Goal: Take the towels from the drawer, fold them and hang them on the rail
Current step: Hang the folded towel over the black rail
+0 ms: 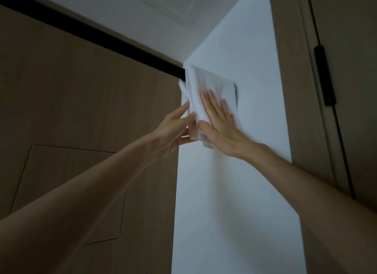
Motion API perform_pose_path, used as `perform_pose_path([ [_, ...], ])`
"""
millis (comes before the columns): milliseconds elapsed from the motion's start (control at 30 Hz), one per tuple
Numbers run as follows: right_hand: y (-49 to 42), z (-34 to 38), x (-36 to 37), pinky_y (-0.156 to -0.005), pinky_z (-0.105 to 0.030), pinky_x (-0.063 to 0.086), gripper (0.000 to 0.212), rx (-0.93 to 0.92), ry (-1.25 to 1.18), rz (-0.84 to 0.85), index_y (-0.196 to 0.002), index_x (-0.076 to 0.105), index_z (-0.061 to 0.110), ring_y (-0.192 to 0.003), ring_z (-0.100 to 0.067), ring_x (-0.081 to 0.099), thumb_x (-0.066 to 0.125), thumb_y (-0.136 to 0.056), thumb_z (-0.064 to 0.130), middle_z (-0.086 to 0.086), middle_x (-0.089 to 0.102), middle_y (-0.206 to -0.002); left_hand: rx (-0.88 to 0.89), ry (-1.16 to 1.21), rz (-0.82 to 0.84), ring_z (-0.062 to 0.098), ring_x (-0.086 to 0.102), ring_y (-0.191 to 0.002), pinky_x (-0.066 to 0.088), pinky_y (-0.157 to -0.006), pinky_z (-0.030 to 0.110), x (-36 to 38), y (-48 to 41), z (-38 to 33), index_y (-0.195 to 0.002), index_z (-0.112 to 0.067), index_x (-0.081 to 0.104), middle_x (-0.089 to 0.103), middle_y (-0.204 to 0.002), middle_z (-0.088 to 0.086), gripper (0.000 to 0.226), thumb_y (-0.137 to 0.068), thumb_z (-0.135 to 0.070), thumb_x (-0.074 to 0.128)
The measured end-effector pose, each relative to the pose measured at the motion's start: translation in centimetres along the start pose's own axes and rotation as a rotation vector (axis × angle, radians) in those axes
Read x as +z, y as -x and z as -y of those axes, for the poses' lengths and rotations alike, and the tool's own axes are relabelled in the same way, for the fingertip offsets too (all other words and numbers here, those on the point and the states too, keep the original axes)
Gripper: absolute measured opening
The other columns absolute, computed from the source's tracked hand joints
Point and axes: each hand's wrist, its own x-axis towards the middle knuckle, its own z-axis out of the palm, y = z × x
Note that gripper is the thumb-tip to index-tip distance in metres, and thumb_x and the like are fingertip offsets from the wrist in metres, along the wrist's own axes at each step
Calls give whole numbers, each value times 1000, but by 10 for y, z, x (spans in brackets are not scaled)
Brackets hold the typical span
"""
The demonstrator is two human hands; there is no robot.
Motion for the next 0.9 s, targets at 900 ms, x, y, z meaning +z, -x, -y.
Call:
perform_pose_path([
  [900, 212, 93, 96, -121, -45, 14, 59, -130, -295, -13, -151, 30, 29, -148, -12, 15, 47, -96, 41, 8, 28, -157, 63, -1650, -238, 23, 52, -126, 41, -102, 40, -22, 271, 23, -143, -23, 44, 54, -139, 1, 45, -100, -33, 46],
])
